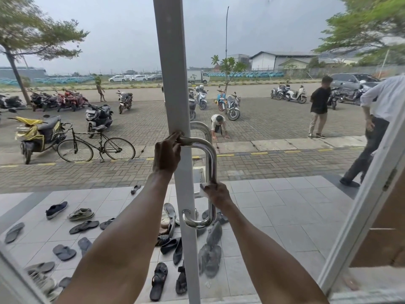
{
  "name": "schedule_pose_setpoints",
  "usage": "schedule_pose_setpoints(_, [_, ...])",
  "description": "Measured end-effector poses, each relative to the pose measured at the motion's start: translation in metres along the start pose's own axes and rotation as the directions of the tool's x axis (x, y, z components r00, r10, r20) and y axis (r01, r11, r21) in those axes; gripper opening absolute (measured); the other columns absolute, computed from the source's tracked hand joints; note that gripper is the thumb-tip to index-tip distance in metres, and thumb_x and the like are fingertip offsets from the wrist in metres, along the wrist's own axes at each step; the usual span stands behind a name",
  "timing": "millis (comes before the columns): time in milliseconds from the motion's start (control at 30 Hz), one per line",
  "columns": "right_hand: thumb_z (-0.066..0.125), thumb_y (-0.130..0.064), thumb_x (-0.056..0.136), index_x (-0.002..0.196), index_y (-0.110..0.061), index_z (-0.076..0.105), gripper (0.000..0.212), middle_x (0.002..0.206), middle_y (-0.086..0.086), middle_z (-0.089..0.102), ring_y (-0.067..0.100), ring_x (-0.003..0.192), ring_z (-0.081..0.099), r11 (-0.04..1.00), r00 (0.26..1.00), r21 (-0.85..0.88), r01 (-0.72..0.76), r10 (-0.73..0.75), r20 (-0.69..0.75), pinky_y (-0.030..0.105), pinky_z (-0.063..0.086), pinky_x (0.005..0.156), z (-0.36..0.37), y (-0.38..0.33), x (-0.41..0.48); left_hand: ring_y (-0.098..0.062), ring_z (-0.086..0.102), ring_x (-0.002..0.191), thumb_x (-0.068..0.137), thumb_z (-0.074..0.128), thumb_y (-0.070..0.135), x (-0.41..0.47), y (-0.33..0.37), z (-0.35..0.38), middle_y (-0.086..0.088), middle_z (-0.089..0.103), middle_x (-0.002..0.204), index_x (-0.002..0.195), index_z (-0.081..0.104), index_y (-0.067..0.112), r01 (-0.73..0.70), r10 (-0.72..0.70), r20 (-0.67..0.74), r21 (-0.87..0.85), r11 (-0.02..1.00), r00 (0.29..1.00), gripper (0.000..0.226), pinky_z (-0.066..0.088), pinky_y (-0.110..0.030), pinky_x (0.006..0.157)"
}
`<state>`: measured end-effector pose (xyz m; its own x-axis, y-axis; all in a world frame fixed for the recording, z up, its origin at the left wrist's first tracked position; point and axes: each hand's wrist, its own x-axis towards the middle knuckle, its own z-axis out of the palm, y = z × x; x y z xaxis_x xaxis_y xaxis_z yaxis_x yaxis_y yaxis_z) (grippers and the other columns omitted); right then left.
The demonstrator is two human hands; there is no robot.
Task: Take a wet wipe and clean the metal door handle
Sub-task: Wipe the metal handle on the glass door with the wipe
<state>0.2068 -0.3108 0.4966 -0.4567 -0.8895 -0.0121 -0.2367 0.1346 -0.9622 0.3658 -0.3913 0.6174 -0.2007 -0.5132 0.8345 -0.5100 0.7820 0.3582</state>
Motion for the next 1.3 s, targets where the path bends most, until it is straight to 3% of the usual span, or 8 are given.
schedule_pose_setpoints(100, [0.068, -0.017, 0.077, 0.105, -0.015, 0.054, 0.031, 0.095, 0.002, 0.062, 0.021, 0.089, 0.060, 0.997, 0.998, -0.074, 0.013, -0.009, 0.057, 0.038, 0.052, 0.079, -0.004, 0.000, -0.005, -0.026, 0.072, 0.096, 0.081, 0.062, -0.006, 0.000, 0.000, 0.000, -0.007, 0.075, 0.108, 0.116, 0.069, 0.010, 0.006, -0.006, 0.003, -0.003, 1.000, 1.000, 0.039, 0.052, -0.025, 0.081])
schedule_pose_setpoints(200, [0.066, -0.008, 0.074, 0.112, -0.011, 0.055, 0.039, 0.098, 0.002, 0.064, 0.027, 0.098, 0.065, 0.997, 0.997, -0.037, 0.073, -0.073, -0.004, 0.047, 0.058, 0.084, -0.012, -0.012, -0.005, -0.023, 0.072, 0.095, 0.081, 0.059, -0.003, 0.000, -0.004, 0.001, -0.001, 0.075, 0.106, 0.114, 0.068, 0.017, 0.014, -0.014, 0.016, -0.005, 1.000, 1.000, 0.040, 0.056, -0.029, 0.081])
schedule_pose_setpoints(400, [0.084, -0.023, 0.075, 0.085, -0.008, 0.068, 0.024, 0.076, -0.001, 0.070, 0.019, 0.076, 0.065, 0.972, 0.960, 0.005, 0.235, -0.231, -0.155, 0.035, 0.054, 0.072, -0.015, -0.048, 0.006, -0.027, 0.072, 0.095, 0.079, 0.059, -0.004, 0.000, -0.001, 0.001, -0.005, 0.075, 0.107, 0.114, 0.069, 0.013, 0.008, -0.008, -0.008, -0.013, 1.000, 1.000, 0.039, 0.056, -0.032, 0.080])
schedule_pose_setpoints(600, [0.078, -0.048, 0.080, 0.078, -0.021, 0.065, 0.030, 0.073, -0.005, 0.065, 0.019, 0.080, 0.063, 0.996, 0.992, -0.061, 0.066, -0.072, -0.100, 0.033, 0.050, 0.076, 0.001, -0.007, 0.008, -0.023, 0.071, 0.103, 0.082, 0.062, -0.004, 0.002, -0.008, 0.002, -0.004, 0.074, 0.115, 0.119, 0.068, 0.013, 0.013, -0.011, 0.037, -0.048, 0.999, 0.999, 0.041, 0.058, -0.037, 0.086])
schedule_pose_setpoints(733, [0.078, -0.048, 0.080, 0.077, -0.017, 0.067, 0.033, 0.070, -0.004, 0.069, 0.020, 0.078, 0.068, 0.999, 0.994, -0.046, 0.003, -0.008, -0.107, 0.033, 0.053, 0.075, 0.012, 0.025, 0.002, -0.022, 0.070, 0.107, 0.084, 0.063, -0.003, 0.001, -0.009, 0.004, -0.005, 0.072, 0.119, 0.124, 0.067, 0.011, 0.018, -0.017, 0.026, -0.058, 0.998, 1.000, 0.042, 0.058, -0.037, 0.090])
schedule_pose_setpoints(1000, [0.081, -0.039, 0.077, 0.053, -0.023, 0.050, 0.043, 0.059, -0.003, 0.056, 0.020, 0.061, 0.055, 0.991, 0.942, -0.003, 0.136, -0.130, -0.308, 0.031, 0.044, 0.061, 0.019, -0.019, 0.010, -0.015, 0.074, 0.094, 0.082, 0.073, 0.005, 0.008, -0.013, -0.008, -0.006, 0.076, 0.103, 0.119, 0.071, 0.021, 0.021, -0.018, 0.086, -0.031, 0.999, 0.996, 0.040, 0.059, -0.031, 0.084])
schedule_pose_setpoints(1167, [0.080, -0.047, 0.074, 0.073, -0.011, 0.071, 0.037, 0.066, 0.004, 0.067, 0.027, 0.073, 0.068, 0.972, 0.912, -0.060, 0.228, -0.234, -0.337, 0.037, 0.054, 0.068, -0.001, -0.078, 0.025, -0.010, 0.073, 0.094, 0.078, 0.077, 0.018, 0.009, -0.018, -0.008, -0.003, 0.077, 0.103, 0.121, 0.071, 0.029, 0.094, -0.089, 0.107, -0.041, 0.995, 0.990, 0.044, 0.059, -0.032, 0.084])
schedule_pose_setpoints(1300, [0.076, -0.054, 0.073, 0.068, -0.018, 0.067, 0.037, 0.066, 0.001, 0.067, 0.028, 0.080, 0.070, 0.974, 0.932, -0.117, 0.192, -0.219, -0.290, 0.041, 0.056, 0.078, -0.004, -0.077, 0.022, -0.018, 0.073, 0.086, 0.077, 0.078, 0.024, 0.009, -0.013, -0.010, -0.006, 0.077, 0.101, 0.119, 0.072, 0.031, 0.089, -0.090, 0.081, 0.014, 0.996, 0.993, 0.043, 0.057, -0.031, 0.081])
